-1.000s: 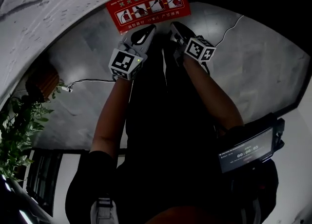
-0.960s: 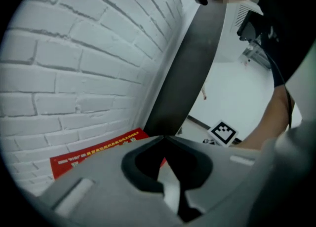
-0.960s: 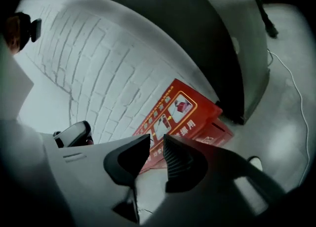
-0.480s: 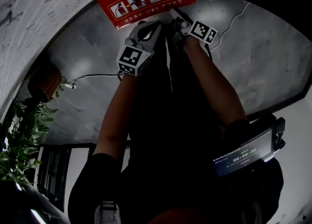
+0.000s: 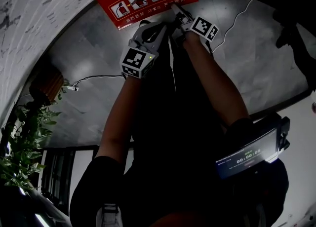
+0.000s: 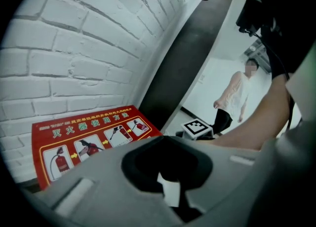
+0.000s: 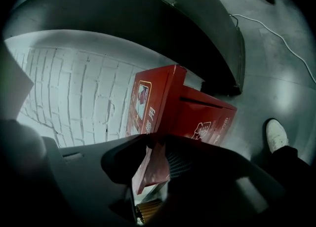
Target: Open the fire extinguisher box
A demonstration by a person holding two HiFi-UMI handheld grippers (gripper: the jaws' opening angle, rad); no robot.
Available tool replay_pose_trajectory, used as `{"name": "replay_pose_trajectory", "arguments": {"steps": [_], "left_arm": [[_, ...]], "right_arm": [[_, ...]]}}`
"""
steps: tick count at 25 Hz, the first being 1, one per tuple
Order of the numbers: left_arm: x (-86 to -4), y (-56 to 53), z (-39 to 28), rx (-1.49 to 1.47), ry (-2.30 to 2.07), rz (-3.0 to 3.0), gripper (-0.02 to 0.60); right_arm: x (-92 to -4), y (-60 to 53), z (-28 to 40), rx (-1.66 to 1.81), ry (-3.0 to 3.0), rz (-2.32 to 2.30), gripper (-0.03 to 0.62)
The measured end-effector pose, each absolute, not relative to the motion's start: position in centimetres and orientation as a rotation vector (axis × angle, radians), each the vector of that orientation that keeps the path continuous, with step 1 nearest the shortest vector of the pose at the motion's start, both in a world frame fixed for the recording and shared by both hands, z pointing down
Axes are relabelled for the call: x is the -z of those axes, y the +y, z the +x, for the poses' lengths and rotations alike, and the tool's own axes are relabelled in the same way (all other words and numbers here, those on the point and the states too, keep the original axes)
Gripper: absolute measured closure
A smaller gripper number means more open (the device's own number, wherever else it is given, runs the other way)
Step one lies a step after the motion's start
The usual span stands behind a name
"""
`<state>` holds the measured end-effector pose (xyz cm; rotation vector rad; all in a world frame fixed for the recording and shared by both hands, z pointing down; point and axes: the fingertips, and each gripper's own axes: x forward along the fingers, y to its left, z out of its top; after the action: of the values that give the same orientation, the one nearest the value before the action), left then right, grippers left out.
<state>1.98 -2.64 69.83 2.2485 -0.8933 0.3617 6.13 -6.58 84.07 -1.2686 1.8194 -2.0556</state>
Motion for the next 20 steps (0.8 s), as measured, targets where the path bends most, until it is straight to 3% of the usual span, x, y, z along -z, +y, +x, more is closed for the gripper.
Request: {"name": "replay_pose_trajectory", "arguments": {"steps": [20], "left_arm": [[-67.2, -3.5, -1.4, -0.319, -1.0, 2.308, 0.58]], "right_arm": [[-71.0, -11.2, 4.7, 1.816, 1.824, -1.066, 0.51]]}}
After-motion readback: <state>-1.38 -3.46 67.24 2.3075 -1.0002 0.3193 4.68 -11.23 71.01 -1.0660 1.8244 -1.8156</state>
